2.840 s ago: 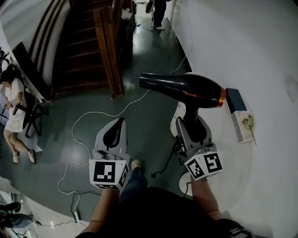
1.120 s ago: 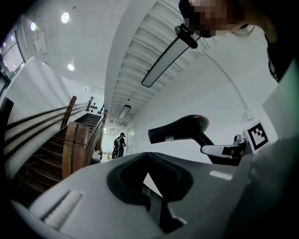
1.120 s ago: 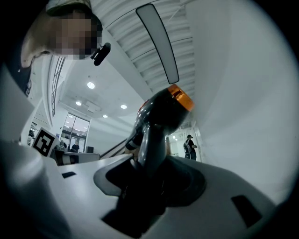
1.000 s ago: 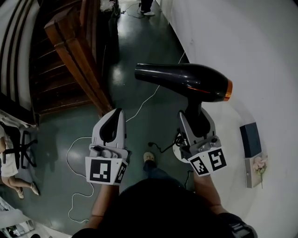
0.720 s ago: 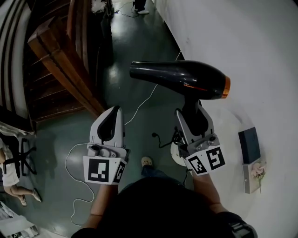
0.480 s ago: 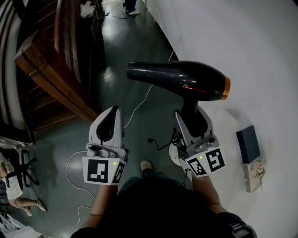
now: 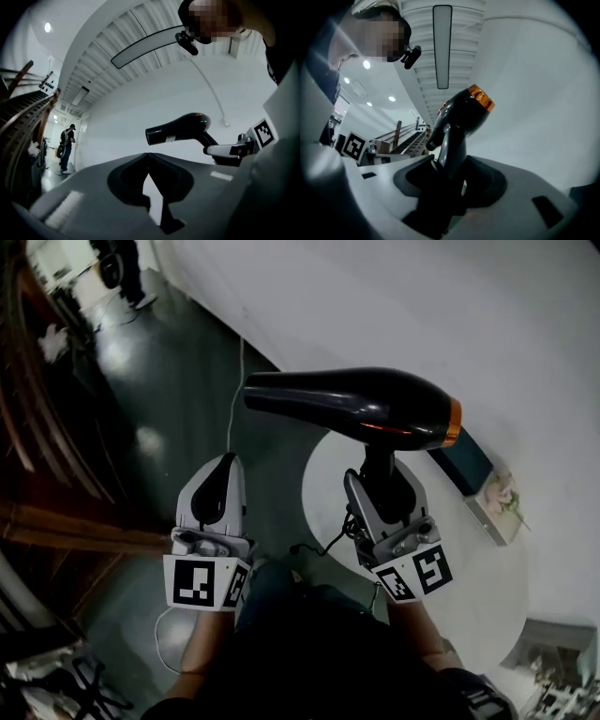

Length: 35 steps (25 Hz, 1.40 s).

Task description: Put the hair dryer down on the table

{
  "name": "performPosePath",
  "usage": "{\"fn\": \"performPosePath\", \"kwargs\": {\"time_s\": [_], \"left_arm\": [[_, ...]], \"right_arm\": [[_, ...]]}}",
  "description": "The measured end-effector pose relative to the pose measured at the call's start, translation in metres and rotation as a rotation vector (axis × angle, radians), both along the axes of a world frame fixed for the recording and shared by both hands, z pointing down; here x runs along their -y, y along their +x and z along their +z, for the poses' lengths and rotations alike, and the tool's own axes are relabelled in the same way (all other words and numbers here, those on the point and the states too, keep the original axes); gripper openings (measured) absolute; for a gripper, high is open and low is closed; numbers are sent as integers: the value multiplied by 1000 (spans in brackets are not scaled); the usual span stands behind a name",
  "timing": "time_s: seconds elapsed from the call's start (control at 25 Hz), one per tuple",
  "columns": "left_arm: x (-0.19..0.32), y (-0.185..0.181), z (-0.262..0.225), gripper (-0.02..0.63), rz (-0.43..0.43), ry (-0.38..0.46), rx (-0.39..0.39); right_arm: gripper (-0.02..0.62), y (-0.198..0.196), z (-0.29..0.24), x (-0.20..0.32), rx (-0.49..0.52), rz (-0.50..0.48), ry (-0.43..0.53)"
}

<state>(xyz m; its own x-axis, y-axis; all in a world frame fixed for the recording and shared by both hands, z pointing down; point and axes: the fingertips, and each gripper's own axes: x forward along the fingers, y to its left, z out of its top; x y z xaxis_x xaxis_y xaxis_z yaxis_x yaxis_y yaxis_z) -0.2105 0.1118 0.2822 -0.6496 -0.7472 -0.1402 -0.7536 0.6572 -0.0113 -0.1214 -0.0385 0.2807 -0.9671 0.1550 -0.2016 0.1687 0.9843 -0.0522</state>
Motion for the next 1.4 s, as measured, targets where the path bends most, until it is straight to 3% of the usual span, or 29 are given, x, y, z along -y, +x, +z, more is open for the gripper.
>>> {"fn": "performPosePath", "kwargs": {"time_s": [0.24, 0.52, 0.76, 0.92, 1.12, 1.4], "left_arm": [[26, -45, 5, 12, 231, 31, -3], [101, -28, 5, 12, 514, 26, -6], [160, -39, 12, 12, 710, 1, -17], [218, -29, 11, 12, 795, -24, -37], [259, -29, 46, 11, 911, -10, -38], [242, -6, 29, 12, 1009, -22, -38]], "right_arm": [[216, -7, -2, 2, -14, 229, 29], [216, 49, -3, 52, -18, 546, 6], [216, 60, 3, 81, -36, 761, -13], [216, 77, 2, 120, -51, 849, -42], [216, 79, 34, 139, -47, 957, -38], [216, 99, 23, 104, -50, 1026, -70]]}}
